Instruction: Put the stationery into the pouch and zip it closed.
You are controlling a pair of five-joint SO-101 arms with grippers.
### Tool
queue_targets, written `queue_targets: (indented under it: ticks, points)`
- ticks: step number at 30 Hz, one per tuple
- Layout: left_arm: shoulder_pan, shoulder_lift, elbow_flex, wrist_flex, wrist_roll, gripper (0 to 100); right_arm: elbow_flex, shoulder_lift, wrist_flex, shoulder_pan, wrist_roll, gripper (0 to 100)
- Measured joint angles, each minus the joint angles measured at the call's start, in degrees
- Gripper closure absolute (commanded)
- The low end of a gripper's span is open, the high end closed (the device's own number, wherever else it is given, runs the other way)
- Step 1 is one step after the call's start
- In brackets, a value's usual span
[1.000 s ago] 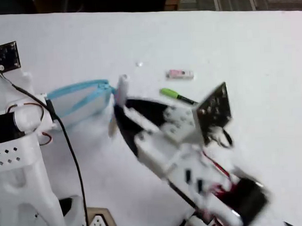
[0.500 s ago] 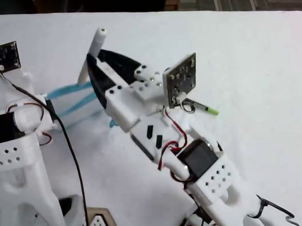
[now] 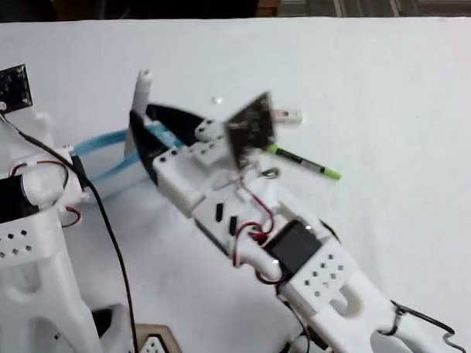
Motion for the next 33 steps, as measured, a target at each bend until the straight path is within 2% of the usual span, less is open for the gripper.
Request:
queue_targets:
  ticks: [2,5,7,13,16,20,23,26,30,33]
  points:
    - [0.0,0.0,0.0,0.0,0.0,98,1.6,0.9,0.0,-1.8,2.8,91.6]
    - [0.0,0.0,0.0,0.0,0.0,98,2.5,1.3,1.1,-4.5,5.8,74.6]
    - [0.0,0.0,0.0,0.0,0.0,98,2.4,1.3,3.7,-4.9,6.3,68.5]
    - [0.0,0.0,0.0,0.0,0.0,98,-4.9,1.8,10.3,-3.2,4.5,68.3]
    - [0.0,0.0,0.0,0.0,0.0,98,-11.2,2.8,13.4,1.3,3.1,68.3]
    - [0.0,0.0,0.0,0.0,0.0,98,-21.8,8.7,22.2,11.4,3.2,68.3]
    - [0.0,0.0,0.0,0.0,0.0,98,-30.0,17.0,31.7,20.3,9.2,68.3]
    - [0.0,0.0,0.0,0.0,0.0,98,-35.1,27.2,42.9,27.4,21.1,68.3]
    - [0.0,0.0,0.0,0.0,0.0,98,-37.4,41.1,55.0,31.8,38.9,68.3]
    - [0.0,0.0,0.0,0.0,0.0,98,-38.1,50.7,56.4,33.0,45.3,68.3]
